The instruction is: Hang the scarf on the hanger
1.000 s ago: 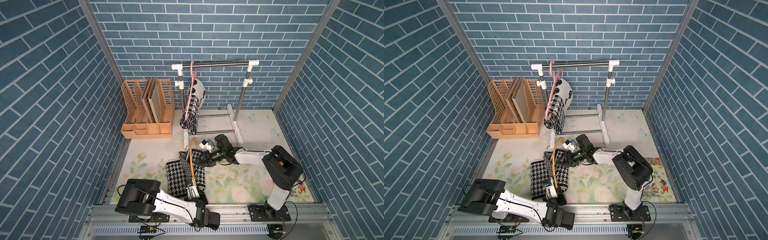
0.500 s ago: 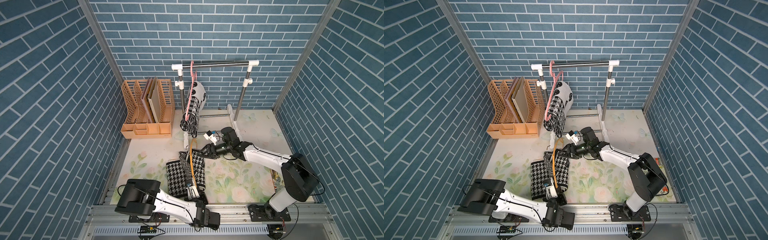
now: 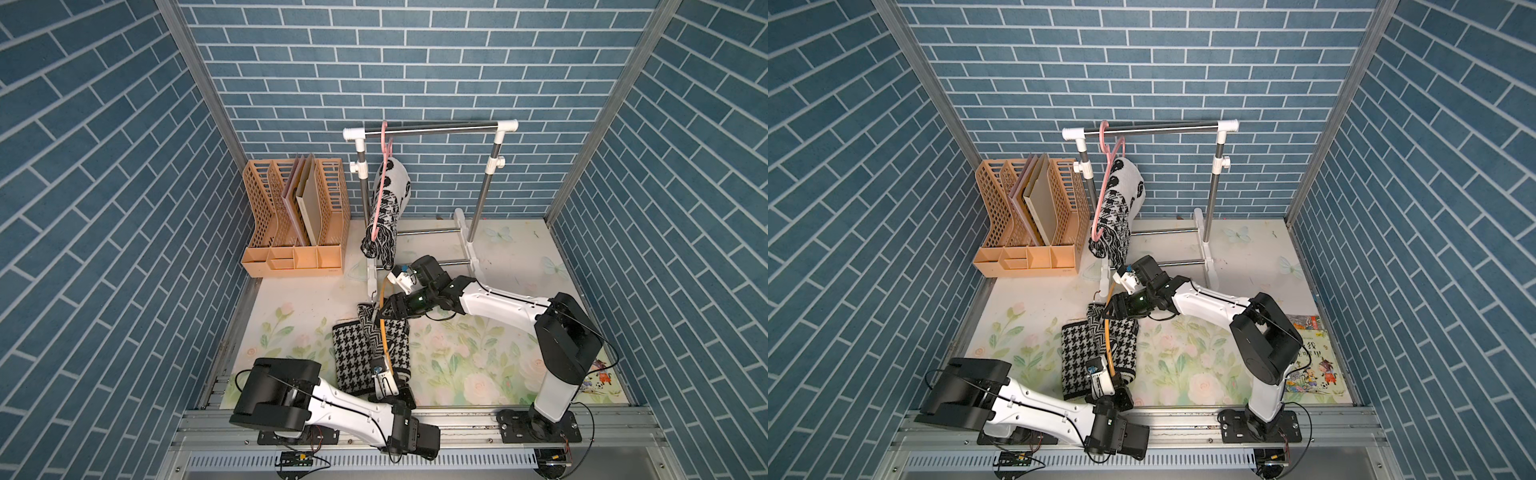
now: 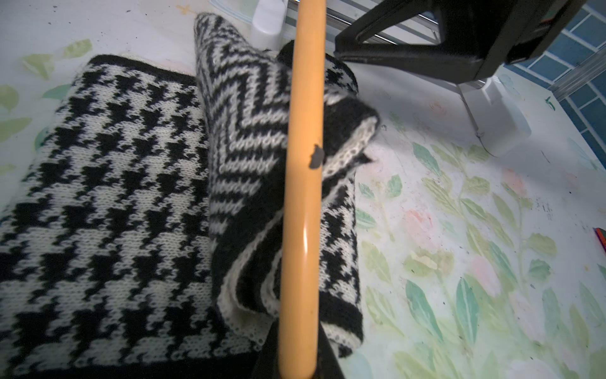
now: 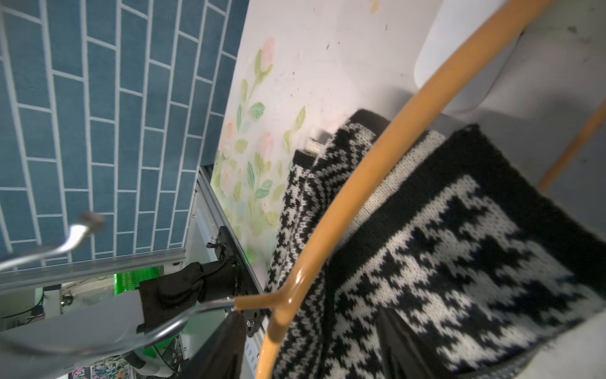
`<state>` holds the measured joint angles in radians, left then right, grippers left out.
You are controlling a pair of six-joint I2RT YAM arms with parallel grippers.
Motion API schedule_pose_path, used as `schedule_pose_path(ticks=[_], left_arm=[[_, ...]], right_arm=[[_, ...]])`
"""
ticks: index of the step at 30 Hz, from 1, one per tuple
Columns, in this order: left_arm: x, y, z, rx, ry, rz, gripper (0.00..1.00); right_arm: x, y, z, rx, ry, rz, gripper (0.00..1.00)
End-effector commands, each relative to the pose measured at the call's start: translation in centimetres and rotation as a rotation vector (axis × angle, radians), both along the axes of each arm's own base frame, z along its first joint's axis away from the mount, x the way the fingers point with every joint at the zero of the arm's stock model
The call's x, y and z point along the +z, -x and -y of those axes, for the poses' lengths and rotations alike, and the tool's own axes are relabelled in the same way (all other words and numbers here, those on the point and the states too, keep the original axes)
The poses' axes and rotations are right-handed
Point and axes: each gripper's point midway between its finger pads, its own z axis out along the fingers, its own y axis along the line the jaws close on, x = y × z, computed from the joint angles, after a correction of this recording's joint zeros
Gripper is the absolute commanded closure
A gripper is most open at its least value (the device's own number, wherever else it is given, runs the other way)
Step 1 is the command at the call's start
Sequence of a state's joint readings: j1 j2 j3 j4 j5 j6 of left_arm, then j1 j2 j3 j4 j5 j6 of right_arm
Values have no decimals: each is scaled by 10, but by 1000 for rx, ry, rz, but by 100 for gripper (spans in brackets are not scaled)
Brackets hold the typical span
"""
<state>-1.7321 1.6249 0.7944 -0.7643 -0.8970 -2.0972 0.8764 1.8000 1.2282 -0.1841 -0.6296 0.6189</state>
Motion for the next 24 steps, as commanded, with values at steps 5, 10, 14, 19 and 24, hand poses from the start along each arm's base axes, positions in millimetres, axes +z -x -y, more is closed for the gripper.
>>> schedule_pose_path(ticks=[5,10,14,19,24], left_arm=[[0,162,15,-404,251,-150,100],[0,162,19,-412,236,-154,100],[1,161,18,-410,229,-155,100],[15,164,20,-427,217,-161,13],[41,169,26,-462,187,-137,0]], right_arm=[[-16,11,-13,5,46,0,54],[-3,5,-19,-13,25,19,77],[-1,7,-17,-17,17,6,96],[-6,20,-13,-19,-46,-49,100],[-8,25,-5,-32,-84,-46,100]])
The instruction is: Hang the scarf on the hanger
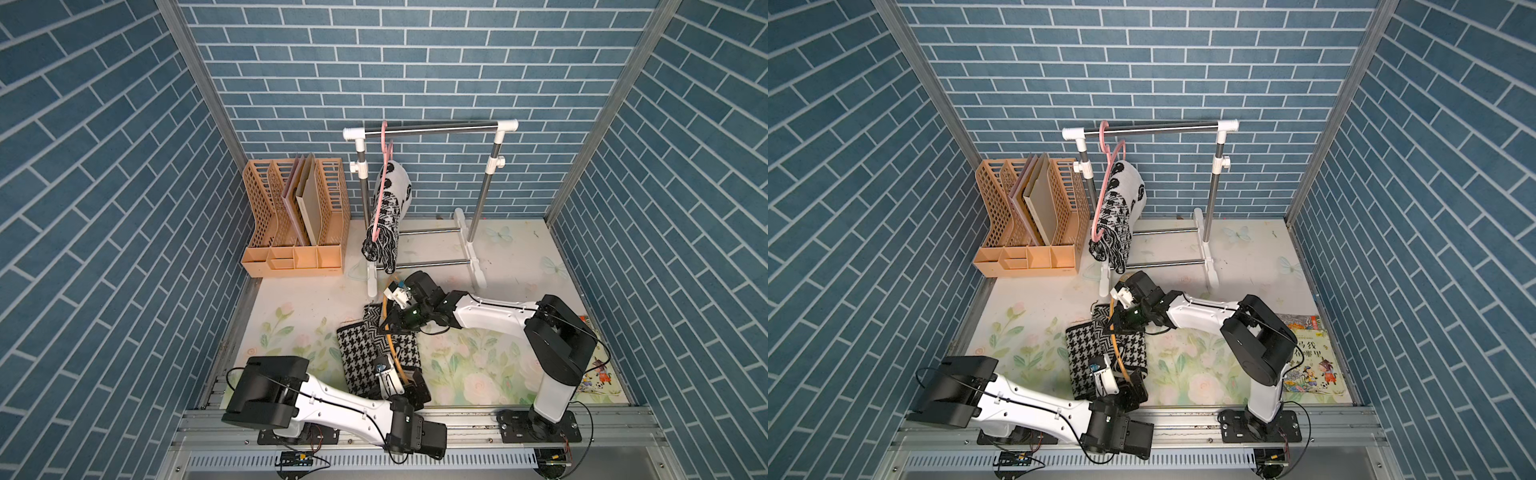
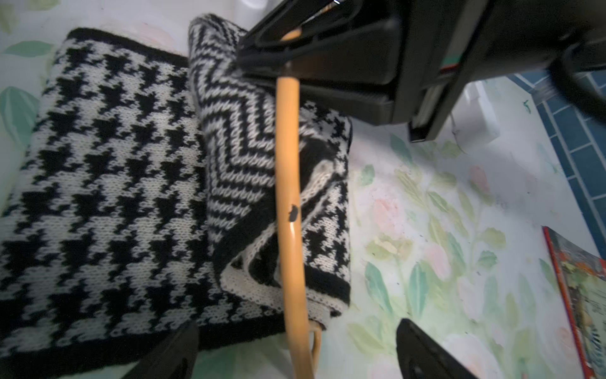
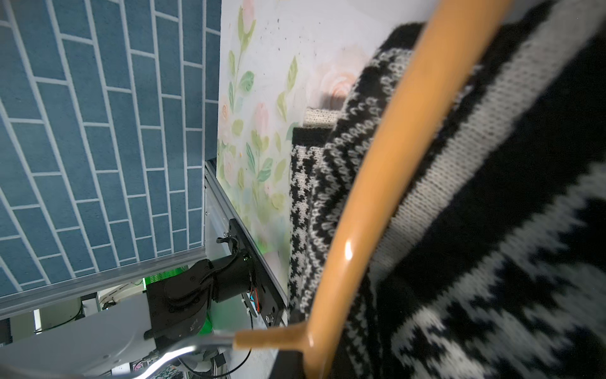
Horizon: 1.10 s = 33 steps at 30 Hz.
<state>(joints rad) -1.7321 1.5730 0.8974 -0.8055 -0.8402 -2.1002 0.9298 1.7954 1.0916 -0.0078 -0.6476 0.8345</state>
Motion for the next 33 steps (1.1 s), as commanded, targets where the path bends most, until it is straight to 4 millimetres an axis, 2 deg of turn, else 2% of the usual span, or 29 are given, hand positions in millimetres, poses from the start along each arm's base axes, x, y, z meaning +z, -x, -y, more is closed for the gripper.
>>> schedule_pose_path(ticks=[1,7,14,20,23,27,30,33], left_arm=[[20,161,3,-468,106,-39,0],[65,160,6,-487,253,-27,0],[107,130,-7,-411,461,32,1],[103,96,-34,-263,633,9,5],[100,79,-42,-212,634,4,5],[102,53,-52,-156,732,47,3],[111,33,-56,-140,670,91,3],[125,16,-49,-143,631,114,0]], right_arm=[[16,-3,1,26,-77,111,100],[20,-6,18,-1,-147,88,100],[17,-8,45,-19,-215,53,100],[14,-8,62,-35,-277,10,100],[15,-8,69,-39,-304,6,100],[16,-6,75,-30,-325,2,100],[14,-5,80,-28,-334,-1,100],[13,-2,84,-15,-347,-5,100]])
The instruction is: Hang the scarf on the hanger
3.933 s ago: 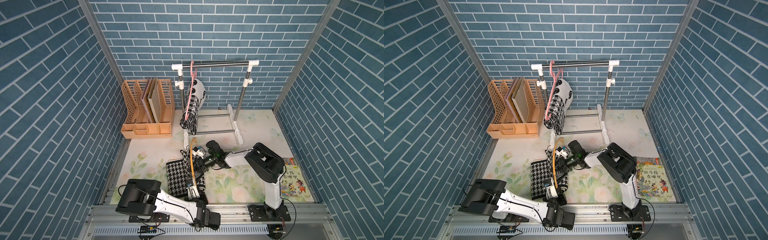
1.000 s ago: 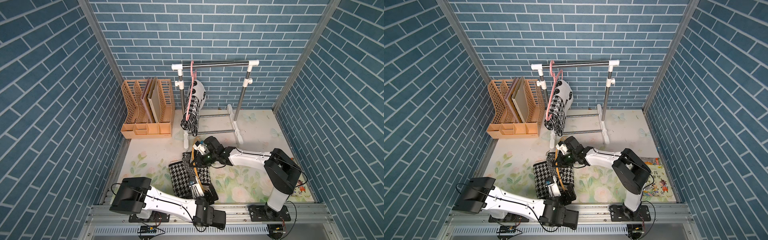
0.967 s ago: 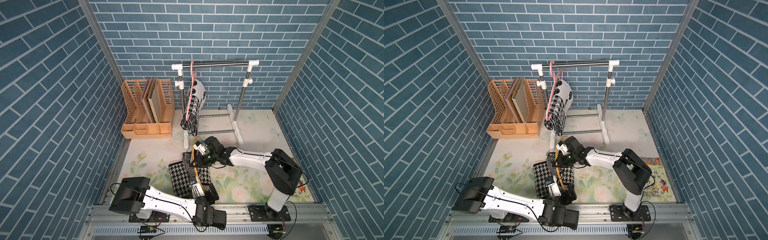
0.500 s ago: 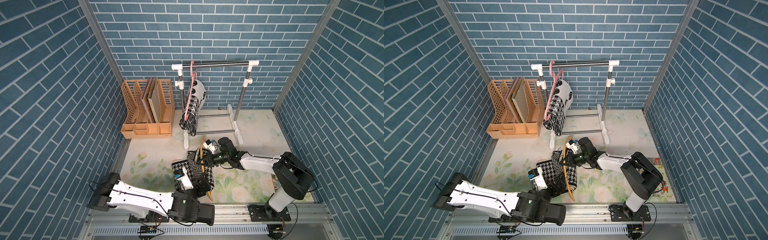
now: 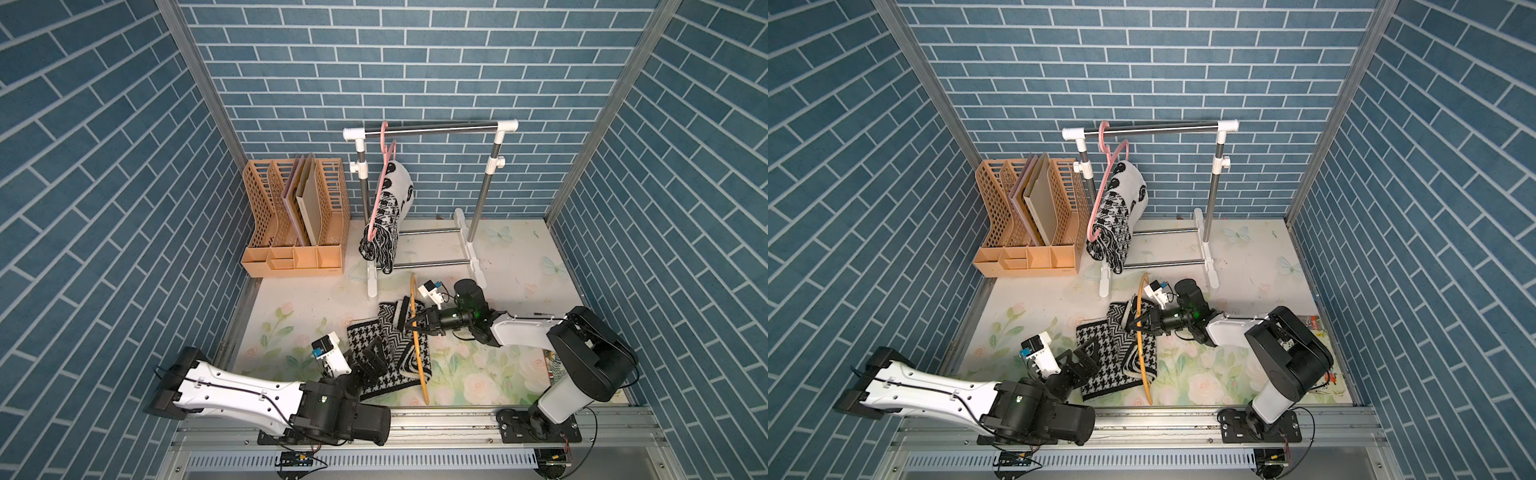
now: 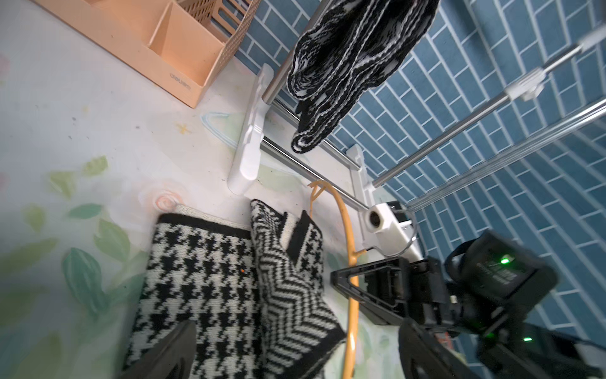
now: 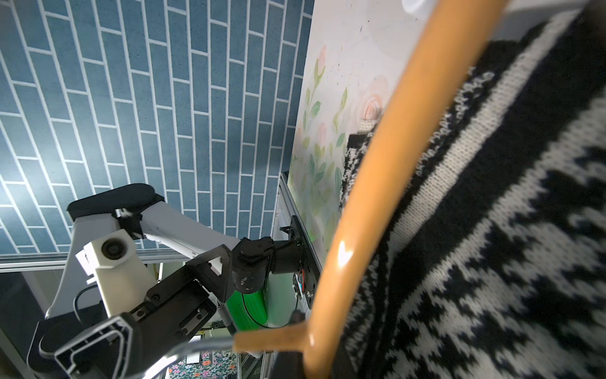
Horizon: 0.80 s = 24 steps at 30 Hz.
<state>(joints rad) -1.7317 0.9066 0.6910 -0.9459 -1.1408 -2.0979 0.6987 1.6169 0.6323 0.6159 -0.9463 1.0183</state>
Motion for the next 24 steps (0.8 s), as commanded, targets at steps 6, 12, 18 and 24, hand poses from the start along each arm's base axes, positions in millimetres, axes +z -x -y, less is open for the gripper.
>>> schedule_pose_path(ticks=[6,12,18,24], left_arm=[[2,40,84,-386,330,-129,0],[0,13,101,-436,251,-117,0],[-8,-33,57,-367,213,-134,0],[-45,-53,45,-487,31,-256,0]], right_arm=[[-14,17,18,45,-14,59,100],[-18,22,23,47,-19,53,100],[-17,23,27,40,-24,54,100],[-16,25,30,40,-25,48,100]])
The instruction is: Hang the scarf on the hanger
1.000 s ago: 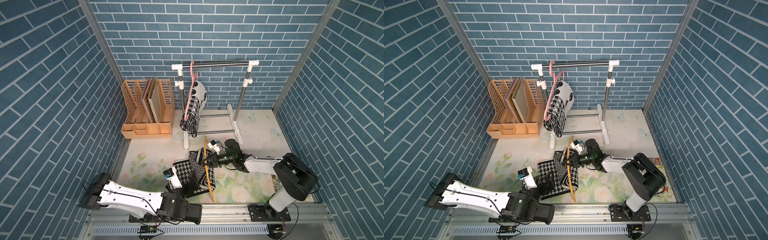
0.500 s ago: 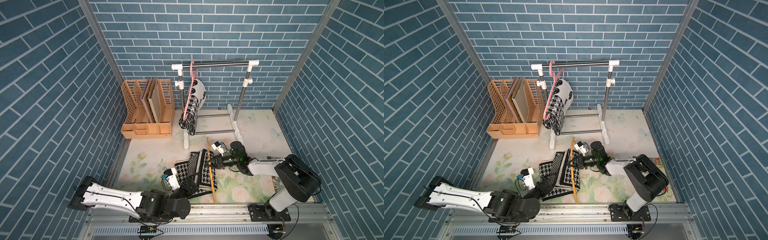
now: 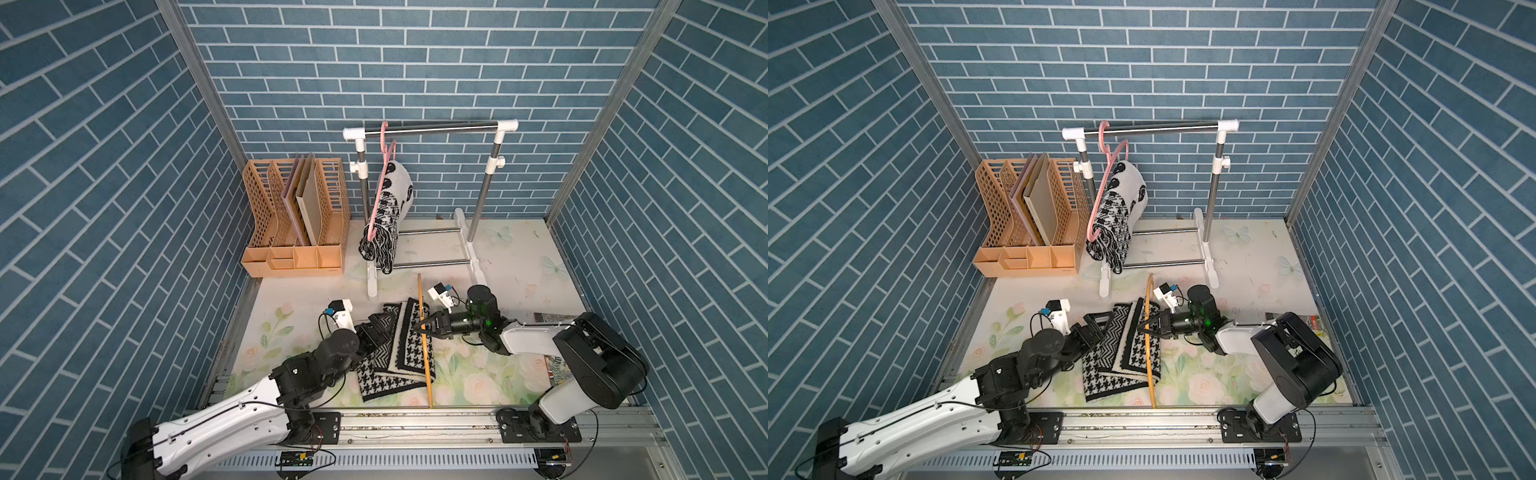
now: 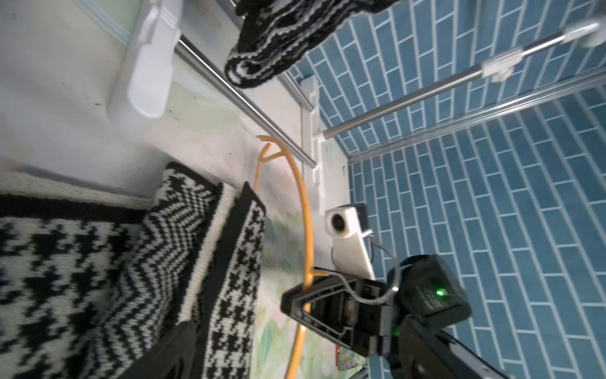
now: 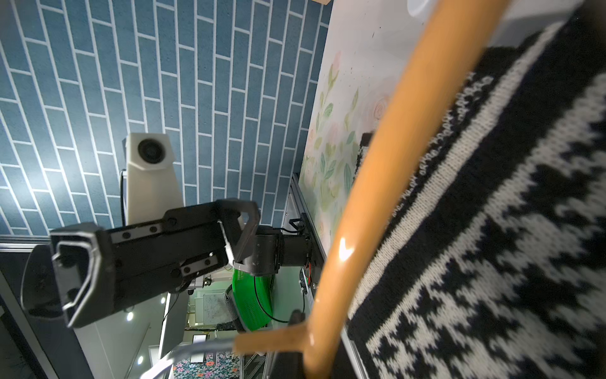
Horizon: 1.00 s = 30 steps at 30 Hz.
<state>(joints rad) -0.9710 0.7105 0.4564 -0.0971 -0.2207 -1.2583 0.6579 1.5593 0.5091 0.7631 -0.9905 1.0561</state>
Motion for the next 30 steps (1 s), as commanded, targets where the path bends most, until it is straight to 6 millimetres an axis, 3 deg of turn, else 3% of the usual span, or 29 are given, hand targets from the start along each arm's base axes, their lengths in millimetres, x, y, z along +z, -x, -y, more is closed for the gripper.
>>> schedule_pose_path(ticks=[1,7,13,16,18,24,30], left_arm=[[-32,12,9,-236,-164,-58,0],[-66,-9,-6,-320,-279,-134,0],[-63,-16,18,-443,-211,-80,0],[-87,-16,20,-480,-257,-138,0],[-93,-17,21,-489,-261,-149,0],[-90,-28,24,-491,-292,-148,1],[-88,-35,36,-530,-283,-150,8]], right_arm=[[-19,15,8,49,36,33,100],[-17,17,9,58,32,33,100],[-15,19,10,61,33,31,100],[-14,19,9,63,30,34,100],[-14,19,9,66,30,31,100],[-12,20,9,71,29,28,100],[-14,19,8,69,33,25,100]])
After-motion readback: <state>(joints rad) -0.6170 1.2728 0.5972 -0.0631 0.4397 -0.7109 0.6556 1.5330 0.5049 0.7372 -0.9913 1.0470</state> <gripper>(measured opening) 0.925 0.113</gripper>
